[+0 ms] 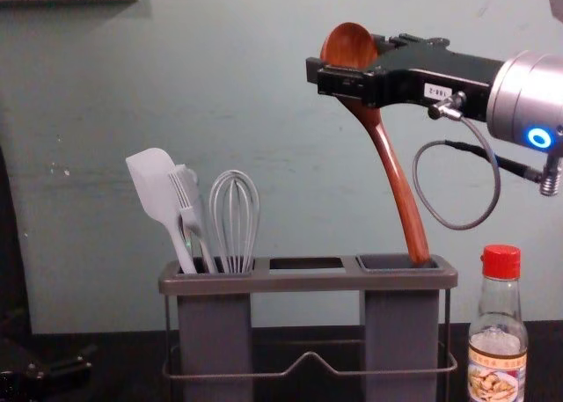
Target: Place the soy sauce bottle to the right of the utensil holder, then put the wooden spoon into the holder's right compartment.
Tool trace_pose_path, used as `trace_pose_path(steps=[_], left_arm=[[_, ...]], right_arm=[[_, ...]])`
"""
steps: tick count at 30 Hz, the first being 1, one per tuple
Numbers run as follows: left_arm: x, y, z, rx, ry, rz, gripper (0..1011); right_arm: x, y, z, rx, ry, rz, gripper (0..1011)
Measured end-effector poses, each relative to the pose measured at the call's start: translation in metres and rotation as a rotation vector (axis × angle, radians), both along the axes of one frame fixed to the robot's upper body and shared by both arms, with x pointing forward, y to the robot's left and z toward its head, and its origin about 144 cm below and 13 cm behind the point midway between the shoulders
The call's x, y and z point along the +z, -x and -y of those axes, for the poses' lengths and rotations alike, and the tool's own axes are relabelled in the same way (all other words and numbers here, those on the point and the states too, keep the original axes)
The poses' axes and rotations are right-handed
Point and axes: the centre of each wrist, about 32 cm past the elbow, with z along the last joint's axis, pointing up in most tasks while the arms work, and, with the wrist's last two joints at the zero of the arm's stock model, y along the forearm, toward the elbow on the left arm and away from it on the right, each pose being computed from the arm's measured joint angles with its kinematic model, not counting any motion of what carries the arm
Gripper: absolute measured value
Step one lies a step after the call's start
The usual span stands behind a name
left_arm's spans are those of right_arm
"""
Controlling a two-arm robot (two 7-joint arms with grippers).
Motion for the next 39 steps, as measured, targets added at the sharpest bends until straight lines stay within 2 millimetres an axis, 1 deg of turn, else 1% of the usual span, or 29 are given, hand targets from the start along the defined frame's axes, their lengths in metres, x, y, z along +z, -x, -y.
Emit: trace_pose_path(steps=[10,18,26,39], left_arm=[[0.0,0.0,0.0,0.0,0.0,0.0,1005],[0.0,0.0,0.0,0.0,0.0,0.0,1005],[0.0,0.0,0.0,0.0,0.0,0.0,1005],[0.0,0.0,0.0,0.0,0.0,0.0,1005]], right_arm=[[-0.011,-0.004,0.0,0.012,-0.004,-0.012,842],[-0.016,-0.005,-0.003,0.015,0.001,-0.021,841],[-0.027,-0.003,-0.007,0.002,0.002,-0.045,842],[-0.045,0.003,-0.006,-0.006,-0.005,-0.088,842]])
